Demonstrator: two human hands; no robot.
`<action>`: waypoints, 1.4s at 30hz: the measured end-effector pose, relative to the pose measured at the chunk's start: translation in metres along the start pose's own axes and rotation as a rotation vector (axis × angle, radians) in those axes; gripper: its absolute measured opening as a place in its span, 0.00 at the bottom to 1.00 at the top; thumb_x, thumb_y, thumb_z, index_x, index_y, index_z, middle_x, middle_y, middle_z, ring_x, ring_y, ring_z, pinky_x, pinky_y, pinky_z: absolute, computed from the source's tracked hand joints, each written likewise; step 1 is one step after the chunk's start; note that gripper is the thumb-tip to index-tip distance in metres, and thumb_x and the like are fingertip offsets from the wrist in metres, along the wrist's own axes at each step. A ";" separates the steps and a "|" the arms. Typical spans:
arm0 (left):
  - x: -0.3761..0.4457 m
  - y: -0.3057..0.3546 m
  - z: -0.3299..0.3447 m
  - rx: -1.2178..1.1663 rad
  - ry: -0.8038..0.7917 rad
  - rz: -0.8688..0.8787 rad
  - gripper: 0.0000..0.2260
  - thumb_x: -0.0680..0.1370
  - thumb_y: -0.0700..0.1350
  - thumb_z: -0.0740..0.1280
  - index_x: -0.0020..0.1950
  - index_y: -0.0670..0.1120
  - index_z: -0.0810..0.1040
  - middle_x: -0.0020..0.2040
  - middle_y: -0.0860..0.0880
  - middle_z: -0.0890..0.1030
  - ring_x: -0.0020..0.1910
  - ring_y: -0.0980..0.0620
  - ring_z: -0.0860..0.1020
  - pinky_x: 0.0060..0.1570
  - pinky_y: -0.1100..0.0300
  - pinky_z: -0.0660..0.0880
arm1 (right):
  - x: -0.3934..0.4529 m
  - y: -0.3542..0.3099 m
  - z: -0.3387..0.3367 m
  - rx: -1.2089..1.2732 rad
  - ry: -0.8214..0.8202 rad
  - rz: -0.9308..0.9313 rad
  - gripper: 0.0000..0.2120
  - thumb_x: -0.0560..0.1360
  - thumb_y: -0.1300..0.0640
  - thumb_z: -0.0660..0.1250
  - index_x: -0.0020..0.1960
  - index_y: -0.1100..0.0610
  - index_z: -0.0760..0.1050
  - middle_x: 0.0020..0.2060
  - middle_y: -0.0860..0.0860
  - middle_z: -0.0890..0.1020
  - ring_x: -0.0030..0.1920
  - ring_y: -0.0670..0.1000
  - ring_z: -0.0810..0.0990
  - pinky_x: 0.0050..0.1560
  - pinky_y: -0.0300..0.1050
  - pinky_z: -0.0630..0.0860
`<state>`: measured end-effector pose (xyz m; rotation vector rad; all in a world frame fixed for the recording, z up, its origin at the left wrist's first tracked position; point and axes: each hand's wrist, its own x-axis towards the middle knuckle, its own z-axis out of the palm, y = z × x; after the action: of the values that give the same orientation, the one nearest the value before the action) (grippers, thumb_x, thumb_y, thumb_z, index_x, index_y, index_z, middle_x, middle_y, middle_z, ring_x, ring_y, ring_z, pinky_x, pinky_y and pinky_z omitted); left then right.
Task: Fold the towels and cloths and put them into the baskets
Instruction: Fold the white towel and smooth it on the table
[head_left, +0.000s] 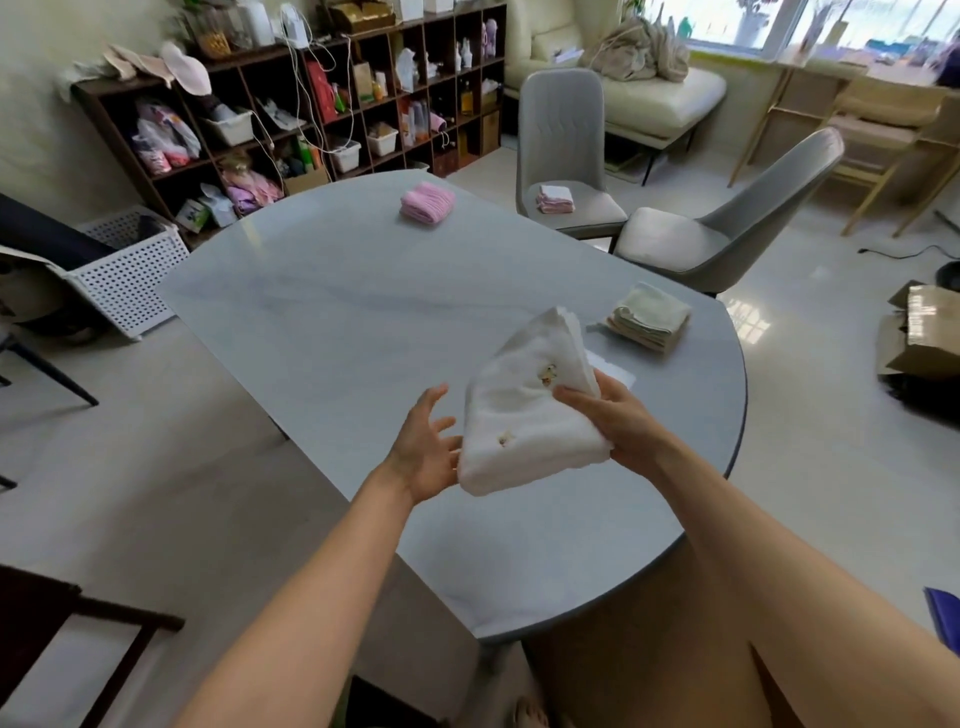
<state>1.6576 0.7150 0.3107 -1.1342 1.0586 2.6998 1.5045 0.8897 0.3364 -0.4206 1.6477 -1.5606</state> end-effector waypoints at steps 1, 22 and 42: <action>0.005 -0.001 0.004 0.044 -0.053 -0.016 0.31 0.76 0.62 0.63 0.69 0.39 0.68 0.62 0.38 0.77 0.57 0.40 0.79 0.56 0.46 0.75 | -0.001 0.001 0.000 -0.008 -0.042 0.008 0.15 0.76 0.58 0.69 0.62 0.52 0.75 0.54 0.54 0.83 0.52 0.58 0.83 0.51 0.61 0.79; 0.055 -0.022 0.029 0.543 0.142 0.357 0.28 0.64 0.61 0.76 0.60 0.51 0.76 0.53 0.51 0.83 0.50 0.50 0.83 0.47 0.50 0.81 | 0.001 0.043 -0.011 -0.042 0.402 0.056 0.07 0.77 0.56 0.65 0.55 0.52 0.77 0.47 0.52 0.82 0.47 0.52 0.81 0.49 0.51 0.80; 0.217 -0.023 0.056 0.917 0.442 0.329 0.29 0.74 0.47 0.71 0.72 0.44 0.64 0.64 0.44 0.74 0.59 0.45 0.76 0.57 0.52 0.74 | 0.147 0.104 -0.097 -0.430 0.457 -0.023 0.30 0.77 0.62 0.62 0.76 0.52 0.57 0.70 0.56 0.65 0.70 0.54 0.64 0.69 0.40 0.58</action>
<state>1.4696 0.7181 0.1866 -1.4040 2.3523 1.6818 1.3725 0.8682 0.1817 -0.3157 2.3547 -1.3788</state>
